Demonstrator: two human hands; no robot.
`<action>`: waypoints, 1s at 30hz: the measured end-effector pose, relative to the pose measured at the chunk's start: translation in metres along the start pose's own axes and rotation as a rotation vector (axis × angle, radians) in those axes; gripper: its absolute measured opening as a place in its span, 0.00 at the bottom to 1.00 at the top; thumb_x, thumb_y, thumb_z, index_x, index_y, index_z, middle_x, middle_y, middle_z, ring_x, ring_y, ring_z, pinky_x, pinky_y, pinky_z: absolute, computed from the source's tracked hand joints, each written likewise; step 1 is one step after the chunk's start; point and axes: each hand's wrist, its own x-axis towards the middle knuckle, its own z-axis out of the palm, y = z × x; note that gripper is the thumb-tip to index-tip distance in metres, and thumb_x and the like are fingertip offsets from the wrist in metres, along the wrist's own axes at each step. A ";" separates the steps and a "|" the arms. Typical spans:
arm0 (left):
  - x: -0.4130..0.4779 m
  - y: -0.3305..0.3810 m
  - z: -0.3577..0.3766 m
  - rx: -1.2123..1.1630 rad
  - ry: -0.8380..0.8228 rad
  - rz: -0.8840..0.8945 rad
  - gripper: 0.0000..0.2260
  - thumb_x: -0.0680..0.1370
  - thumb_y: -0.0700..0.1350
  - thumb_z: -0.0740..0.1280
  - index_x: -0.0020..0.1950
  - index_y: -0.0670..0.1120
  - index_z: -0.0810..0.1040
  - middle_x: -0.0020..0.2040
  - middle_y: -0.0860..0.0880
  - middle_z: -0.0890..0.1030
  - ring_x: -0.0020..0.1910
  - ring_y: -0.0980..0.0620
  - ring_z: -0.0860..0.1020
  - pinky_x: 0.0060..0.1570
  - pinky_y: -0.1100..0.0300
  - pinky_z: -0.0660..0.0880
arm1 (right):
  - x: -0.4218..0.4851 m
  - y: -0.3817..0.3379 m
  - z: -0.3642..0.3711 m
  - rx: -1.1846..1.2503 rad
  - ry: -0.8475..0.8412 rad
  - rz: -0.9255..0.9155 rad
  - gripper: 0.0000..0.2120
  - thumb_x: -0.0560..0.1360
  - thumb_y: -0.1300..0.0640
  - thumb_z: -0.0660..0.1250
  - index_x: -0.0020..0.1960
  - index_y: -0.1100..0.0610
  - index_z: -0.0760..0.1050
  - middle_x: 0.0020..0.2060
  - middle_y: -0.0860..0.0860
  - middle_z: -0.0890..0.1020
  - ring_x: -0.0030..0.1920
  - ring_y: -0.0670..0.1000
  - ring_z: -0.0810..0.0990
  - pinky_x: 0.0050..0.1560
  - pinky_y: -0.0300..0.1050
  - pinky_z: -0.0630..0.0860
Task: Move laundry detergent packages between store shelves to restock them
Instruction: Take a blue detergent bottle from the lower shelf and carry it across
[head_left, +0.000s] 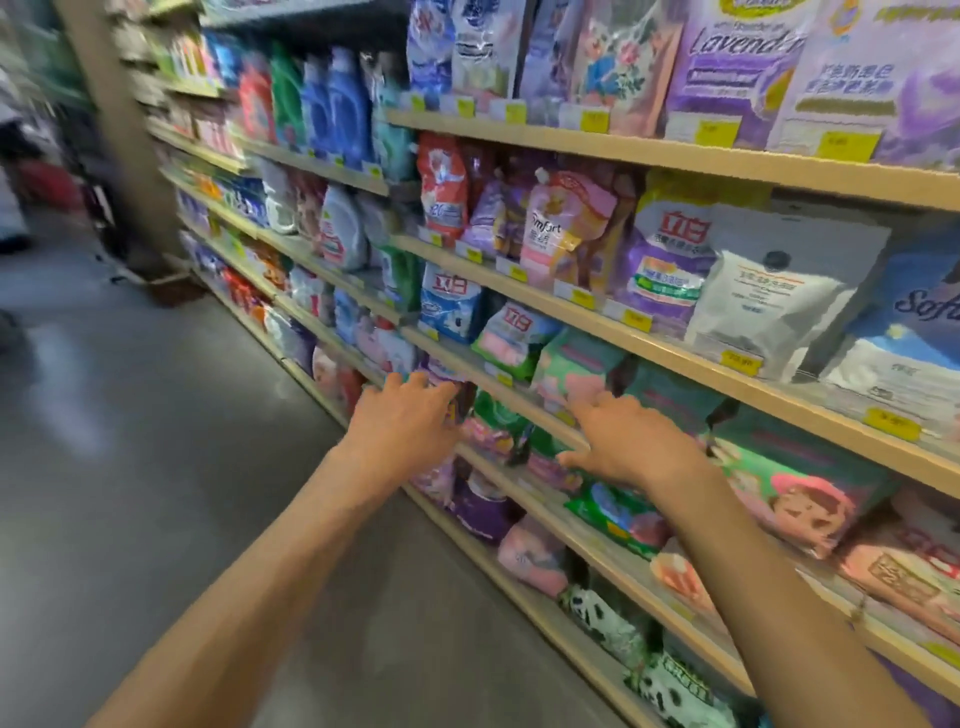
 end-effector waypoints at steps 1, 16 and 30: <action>0.001 -0.023 -0.001 0.003 -0.004 -0.027 0.24 0.80 0.61 0.60 0.75 0.54 0.67 0.71 0.46 0.72 0.70 0.39 0.70 0.66 0.42 0.69 | 0.015 -0.019 -0.005 0.001 0.003 -0.021 0.32 0.79 0.39 0.63 0.77 0.53 0.61 0.73 0.58 0.67 0.71 0.62 0.67 0.67 0.58 0.70; 0.027 -0.333 -0.022 0.023 -0.060 -0.309 0.26 0.80 0.64 0.59 0.76 0.55 0.66 0.71 0.46 0.73 0.71 0.41 0.70 0.65 0.46 0.70 | 0.205 -0.278 -0.049 0.000 0.052 -0.257 0.27 0.78 0.40 0.63 0.73 0.52 0.66 0.67 0.57 0.71 0.67 0.60 0.70 0.63 0.56 0.73; 0.139 -0.481 0.002 0.043 -0.109 -0.422 0.27 0.81 0.62 0.60 0.78 0.55 0.64 0.72 0.46 0.71 0.72 0.41 0.68 0.67 0.47 0.69 | 0.390 -0.377 -0.061 0.002 -0.039 -0.319 0.29 0.78 0.41 0.64 0.75 0.50 0.62 0.70 0.56 0.68 0.70 0.60 0.68 0.64 0.57 0.71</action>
